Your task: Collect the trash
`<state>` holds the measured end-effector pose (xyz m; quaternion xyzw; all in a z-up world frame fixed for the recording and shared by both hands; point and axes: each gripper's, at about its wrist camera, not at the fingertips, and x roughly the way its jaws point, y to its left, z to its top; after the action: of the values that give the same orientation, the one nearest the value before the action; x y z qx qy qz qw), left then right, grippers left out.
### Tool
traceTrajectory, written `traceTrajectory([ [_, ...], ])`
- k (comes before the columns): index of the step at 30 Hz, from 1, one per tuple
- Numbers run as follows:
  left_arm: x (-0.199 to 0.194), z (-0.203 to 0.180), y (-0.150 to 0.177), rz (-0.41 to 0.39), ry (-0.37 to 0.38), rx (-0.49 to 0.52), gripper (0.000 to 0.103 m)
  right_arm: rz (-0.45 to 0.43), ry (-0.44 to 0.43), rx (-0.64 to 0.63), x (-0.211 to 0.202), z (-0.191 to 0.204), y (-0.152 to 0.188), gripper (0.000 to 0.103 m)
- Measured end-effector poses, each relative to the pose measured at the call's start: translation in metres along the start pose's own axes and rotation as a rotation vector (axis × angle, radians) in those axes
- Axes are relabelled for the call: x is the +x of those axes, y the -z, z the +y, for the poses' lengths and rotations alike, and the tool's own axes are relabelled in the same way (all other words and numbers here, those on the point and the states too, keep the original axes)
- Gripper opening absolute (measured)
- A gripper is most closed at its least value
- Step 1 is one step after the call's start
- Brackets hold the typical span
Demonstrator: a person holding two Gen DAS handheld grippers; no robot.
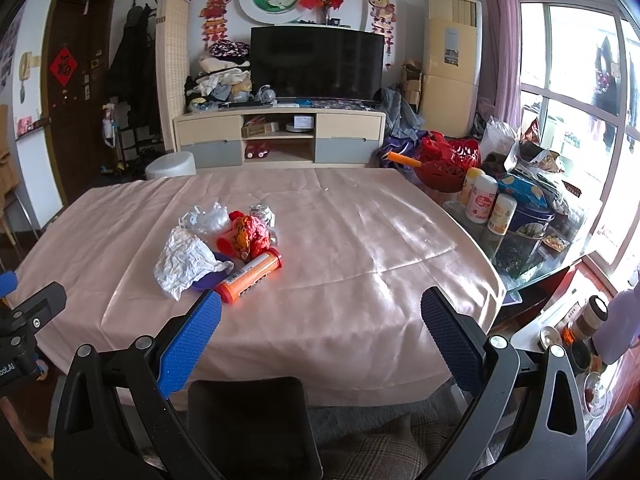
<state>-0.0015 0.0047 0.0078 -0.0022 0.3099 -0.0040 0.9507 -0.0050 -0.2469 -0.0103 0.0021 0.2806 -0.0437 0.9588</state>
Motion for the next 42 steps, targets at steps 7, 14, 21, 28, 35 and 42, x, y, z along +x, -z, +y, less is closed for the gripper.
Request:
traceTrajectory([
  [7, -0.001, 0.000, 0.000, -0.003, -0.003, 0.002, 0.095, -0.003, 0.000, -0.001, 0.000, 0.000, 0.000, 0.100],
  [14, -0.002, 0.001, -0.001, -0.003, -0.001, 0.001, 0.095, -0.003, 0.000, -0.001, 0.000, 0.001, 0.000, 0.100],
  [21, -0.002, -0.001, 0.001, -0.003, -0.001, 0.001, 0.095, -0.002, -0.002, -0.004, 0.001, 0.005, 0.000, 0.100],
  [28, -0.002, 0.000, -0.001, -0.004, 0.001, -0.003, 0.095, -0.003, -0.001, -0.002, 0.001, 0.004, 0.000, 0.100],
  [35, -0.002, 0.002, -0.002, -0.002, 0.000, -0.007, 0.095, -0.056, -0.017, -0.050, -0.005, 0.013, 0.002, 0.100],
  [42, 0.002, 0.002, -0.001, 0.006, -0.009, -0.008, 0.095, -0.050, -0.026, -0.056, 0.000, 0.010, 0.002, 0.100],
])
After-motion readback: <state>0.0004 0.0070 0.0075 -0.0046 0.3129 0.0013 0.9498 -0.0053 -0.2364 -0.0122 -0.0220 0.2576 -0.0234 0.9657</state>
